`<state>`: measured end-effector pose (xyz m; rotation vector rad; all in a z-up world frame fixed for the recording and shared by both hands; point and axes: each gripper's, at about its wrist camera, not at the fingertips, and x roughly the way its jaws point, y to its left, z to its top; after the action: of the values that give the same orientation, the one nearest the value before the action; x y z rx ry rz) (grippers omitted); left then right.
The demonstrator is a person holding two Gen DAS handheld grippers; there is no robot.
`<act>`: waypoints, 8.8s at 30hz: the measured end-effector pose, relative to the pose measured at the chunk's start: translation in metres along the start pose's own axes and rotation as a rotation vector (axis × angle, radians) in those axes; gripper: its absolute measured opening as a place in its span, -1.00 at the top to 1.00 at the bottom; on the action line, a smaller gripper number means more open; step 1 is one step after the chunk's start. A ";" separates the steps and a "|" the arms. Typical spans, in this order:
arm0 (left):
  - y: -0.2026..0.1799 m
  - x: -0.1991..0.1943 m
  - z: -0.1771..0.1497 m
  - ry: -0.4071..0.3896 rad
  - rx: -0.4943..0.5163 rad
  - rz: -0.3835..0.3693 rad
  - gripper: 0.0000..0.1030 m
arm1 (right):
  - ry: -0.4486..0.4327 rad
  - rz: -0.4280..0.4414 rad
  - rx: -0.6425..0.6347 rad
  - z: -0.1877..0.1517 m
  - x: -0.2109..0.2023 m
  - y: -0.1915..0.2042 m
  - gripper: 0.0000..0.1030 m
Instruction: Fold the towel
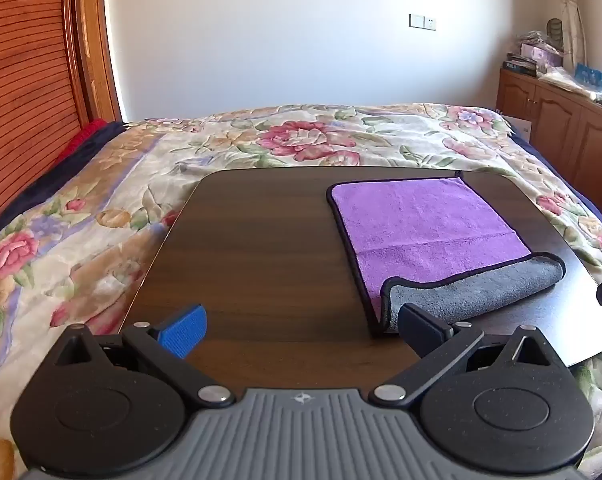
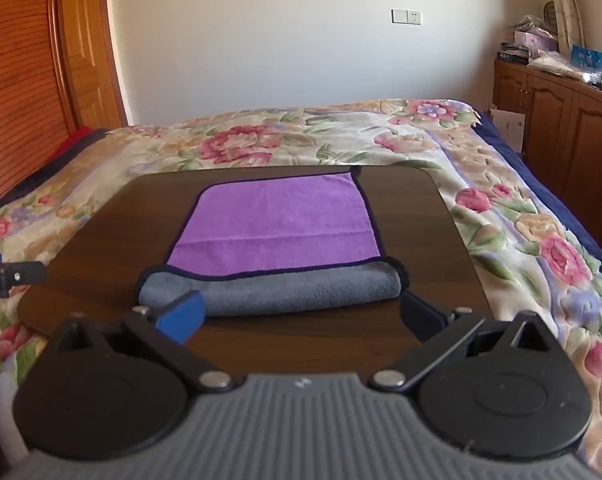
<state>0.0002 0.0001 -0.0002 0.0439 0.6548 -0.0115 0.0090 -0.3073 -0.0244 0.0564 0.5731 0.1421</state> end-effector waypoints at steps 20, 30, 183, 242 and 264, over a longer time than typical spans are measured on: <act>-0.001 -0.001 -0.001 0.001 0.017 0.016 -0.94 | 0.004 -0.009 -0.003 0.000 0.001 0.001 -1.00; -0.001 -0.001 -0.001 0.001 0.019 0.017 -0.94 | 0.009 -0.023 0.006 0.001 0.002 -0.001 -1.00; -0.043 0.100 0.017 0.111 0.139 -0.077 -0.94 | 0.122 0.031 -0.116 0.033 0.094 -0.048 -1.00; -0.045 0.143 0.022 0.220 0.056 -0.241 0.84 | 0.286 0.188 -0.019 0.035 0.155 -0.103 -0.29; -0.046 0.144 0.020 0.223 0.059 -0.242 0.92 | 0.296 0.171 -0.040 0.034 0.156 -0.106 0.63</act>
<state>0.1257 -0.0465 -0.0739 0.0231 0.8794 -0.2627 0.1692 -0.3892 -0.0893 0.0457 0.8606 0.3319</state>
